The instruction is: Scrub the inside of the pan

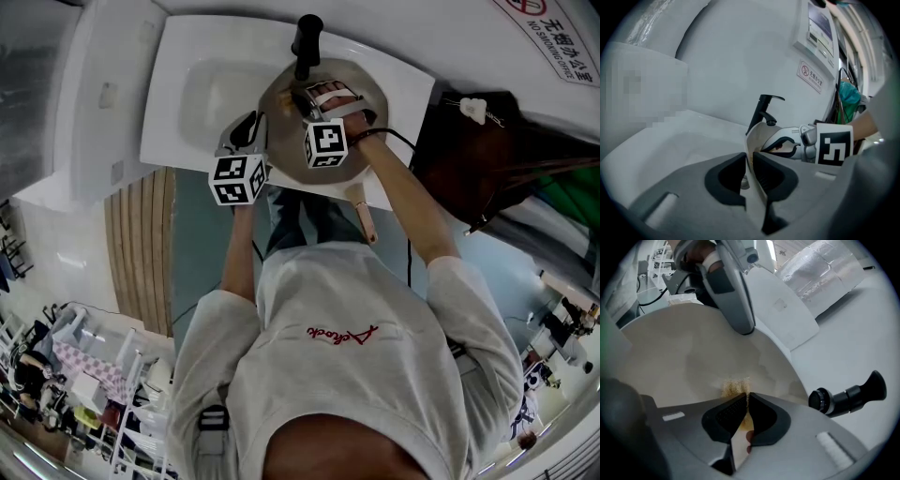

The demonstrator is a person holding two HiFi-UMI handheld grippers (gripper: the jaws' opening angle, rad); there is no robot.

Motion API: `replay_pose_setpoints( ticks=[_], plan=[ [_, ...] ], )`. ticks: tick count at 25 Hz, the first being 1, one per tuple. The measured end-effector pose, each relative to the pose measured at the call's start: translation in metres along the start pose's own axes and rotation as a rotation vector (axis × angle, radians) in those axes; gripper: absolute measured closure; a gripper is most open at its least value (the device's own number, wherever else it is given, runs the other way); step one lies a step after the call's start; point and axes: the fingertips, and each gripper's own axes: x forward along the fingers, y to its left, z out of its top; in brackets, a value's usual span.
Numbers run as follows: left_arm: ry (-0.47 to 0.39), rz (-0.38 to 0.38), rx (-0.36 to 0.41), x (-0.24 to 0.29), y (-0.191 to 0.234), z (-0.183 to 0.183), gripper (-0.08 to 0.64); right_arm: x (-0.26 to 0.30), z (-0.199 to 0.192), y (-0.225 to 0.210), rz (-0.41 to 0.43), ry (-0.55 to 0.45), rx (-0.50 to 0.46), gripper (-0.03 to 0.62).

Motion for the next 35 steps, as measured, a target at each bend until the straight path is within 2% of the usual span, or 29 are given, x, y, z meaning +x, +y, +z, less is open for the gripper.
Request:
replay_pose_setpoints(
  ticks=[15, 24, 29, 35],
  plan=[
    [-0.003, 0.004, -0.002, 0.002, 0.001, 0.001, 0.511, -0.026, 0.024, 0.078, 0.117, -0.028, -0.098, 0.566],
    [0.003, 0.007, -0.002, 0.005, 0.000, 0.001, 0.516, -0.040, 0.018, 0.104, 0.181, -0.014, -0.099, 0.566],
    [0.002, 0.005, -0.006, 0.006, 0.001, 0.001, 0.517, -0.038, 0.010, 0.074, 0.115, -0.009, -0.037, 0.566],
    [0.004, 0.008, -0.008, 0.005, 0.000, 0.000, 0.517, -0.020, -0.017, -0.007, -0.086, 0.064, -0.002, 0.565]
  ],
)
